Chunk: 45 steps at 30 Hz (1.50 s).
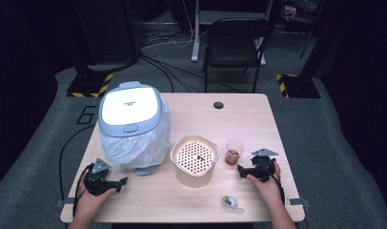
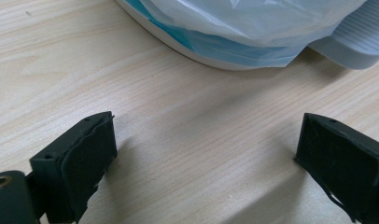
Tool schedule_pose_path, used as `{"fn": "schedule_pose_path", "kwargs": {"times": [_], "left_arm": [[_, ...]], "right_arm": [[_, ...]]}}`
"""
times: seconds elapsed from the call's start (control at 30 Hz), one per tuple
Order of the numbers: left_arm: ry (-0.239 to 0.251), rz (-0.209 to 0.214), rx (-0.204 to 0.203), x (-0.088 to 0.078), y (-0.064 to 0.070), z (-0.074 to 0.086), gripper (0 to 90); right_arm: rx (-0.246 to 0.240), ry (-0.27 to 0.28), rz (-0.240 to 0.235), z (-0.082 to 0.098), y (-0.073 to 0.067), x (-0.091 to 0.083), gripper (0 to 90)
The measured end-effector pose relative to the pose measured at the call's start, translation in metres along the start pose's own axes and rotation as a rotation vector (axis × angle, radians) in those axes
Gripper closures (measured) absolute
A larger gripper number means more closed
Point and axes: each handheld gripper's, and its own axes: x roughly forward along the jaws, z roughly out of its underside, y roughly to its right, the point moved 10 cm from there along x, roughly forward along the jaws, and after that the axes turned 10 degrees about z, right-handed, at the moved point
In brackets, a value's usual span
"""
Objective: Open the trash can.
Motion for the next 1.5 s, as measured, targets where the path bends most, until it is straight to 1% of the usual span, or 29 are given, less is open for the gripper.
{"fn": "schedule_pose_path", "kwargs": {"times": [0.03,0.07,0.1,0.13,0.27,0.3,0.33,0.37,0.43,0.5,0.53,0.6,0.7,0.77,0.8,0.83,0.87,0.93,1.03,1.07,1.1,1.13,1.2,1.3,1.37,1.4,1.43,1.47,1.5], "left_arm": [[0.009,-0.008,0.000,0.000,-0.001,-0.001,6.8],[0.017,-0.020,-0.019,0.000,-0.003,-0.001,7.6],[0.024,-0.029,-0.028,0.000,-0.003,-0.001,7.6],[0.015,-0.027,-0.030,0.000,-0.003,-0.001,7.5],[0.016,-0.030,-0.034,0.000,-0.003,-0.001,8.0],[0.026,-0.033,-0.042,-0.001,-0.004,-0.001,8.8],[0.023,-0.031,-0.043,-0.001,-0.003,-0.001,9.4],[0.038,-0.041,-0.044,-0.001,-0.004,-0.001,10.2],[0.035,-0.042,-0.044,-0.002,-0.004,0.000,12.0],[0.032,-0.039,-0.041,-0.003,-0.004,0.000,11.9],[0.033,-0.035,-0.031,-0.002,-0.003,0.000,11.4],[0.013,-0.015,-0.021,-0.003,-0.001,0.001,10.2],[0.015,-0.015,-0.024,-0.003,-0.001,0.001,10.2],[0.010,-0.013,-0.016,-0.003,-0.001,0.001,10.3],[0.018,-0.011,-0.012,-0.003,0.000,0.001,11.4],[0.042,-0.014,-0.009,-0.003,0.001,-0.001,14.4],[0.030,-0.010,-0.012,-0.005,0.002,0.000,19.6],[0.024,-0.027,-0.004,-0.007,0.004,0.001,22.7],[-0.003,-0.002,0.020,-0.011,0.017,0.001,22.8],[-0.001,-0.001,0.030,-0.012,0.022,0.000,22.9],[-0.001,-0.001,0.030,-0.012,0.022,0.000,23.2],[0.005,0.016,0.053,-0.013,0.033,-0.004,23.7],[0.001,0.033,0.070,-0.013,0.041,-0.007,24.6],[-0.010,0.064,0.084,-0.012,0.052,-0.009,24.4],[0.004,0.068,0.091,-0.012,0.058,-0.012,24.3],[0.007,0.087,0.097,-0.013,0.063,-0.013,24.2],[0.007,0.087,0.097,-0.013,0.063,-0.013,24.2],[0.021,0.100,0.090,-0.014,0.069,-0.015,24.2],[0.022,0.111,0.096,-0.014,0.073,-0.015,24.3]], "right_arm": [[-0.006,0.004,-0.005,0.000,-0.001,0.000,0.0],[-0.006,0.003,-0.007,0.000,-0.001,0.000,0.0],[-0.008,0.004,-0.008,0.000,-0.001,0.000,0.0],[-0.009,0.003,-0.010,0.000,-0.001,0.000,0.0],[-0.005,0.000,-0.010,0.000,-0.001,0.000,0.0],[-0.005,0.000,-0.010,0.000,-0.001,0.000,0.0],[-0.005,0.000,-0.010,0.000,-0.001,0.000,0.0],[-0.005,0.000,-0.010,0.000,-0.001,0.000,0.0],[-0.005,0.001,-0.009,0.000,-0.001,0.000,0.0],[-0.005,0.000,-0.009,0.000,-0.001,0.000,0.0],[-0.007,0.002,-0.009,0.000,-0.001,0.000,0.0],[-0.009,0.003,-0.009,0.000,-0.001,0.000,0.0],[-0.010,0.003,-0.009,0.000,-0.001,0.000,0.0],[-0.008,0.002,-0.009,0.000,-0.001,0.000,0.0],[-0.003,0.000,-0.009,0.000,-0.001,0.000,0.0],[-0.005,0.000,-0.009,0.000,-0.001,0.000,0.0],[-0.005,0.001,-0.010,0.000,-0.001,0.000,0.0],[-0.005,0.001,-0.009,0.000,-0.001,0.000,0.0],[-0.008,0.003,-0.009,0.000,-0.001,0.000,0.0],[-0.008,0.003,-0.010,0.000,-0.001,0.000,0.0],[-0.007,0.004,-0.010,0.000,-0.001,0.000,0.0],[-0.008,0.003,-0.010,0.000,-0.001,0.000,0.0],[-0.008,0.003,-0.010,0.000,-0.001,0.000,0.0],[-0.008,0.003,-0.010,0.000,-0.001,0.000,0.0],[-0.008,0.003,-0.009,0.000,-0.001,0.000,0.0],[-0.009,0.003,-0.009,0.000,-0.001,0.000,0.0],[-0.008,0.003,-0.010,0.000,-0.001,-0.001,0.0],[-0.008,0.003,-0.010,0.000,-0.001,-0.001,0.0],[-0.008,0.003,-0.010,0.000,-0.001,-0.001,0.0]]}}
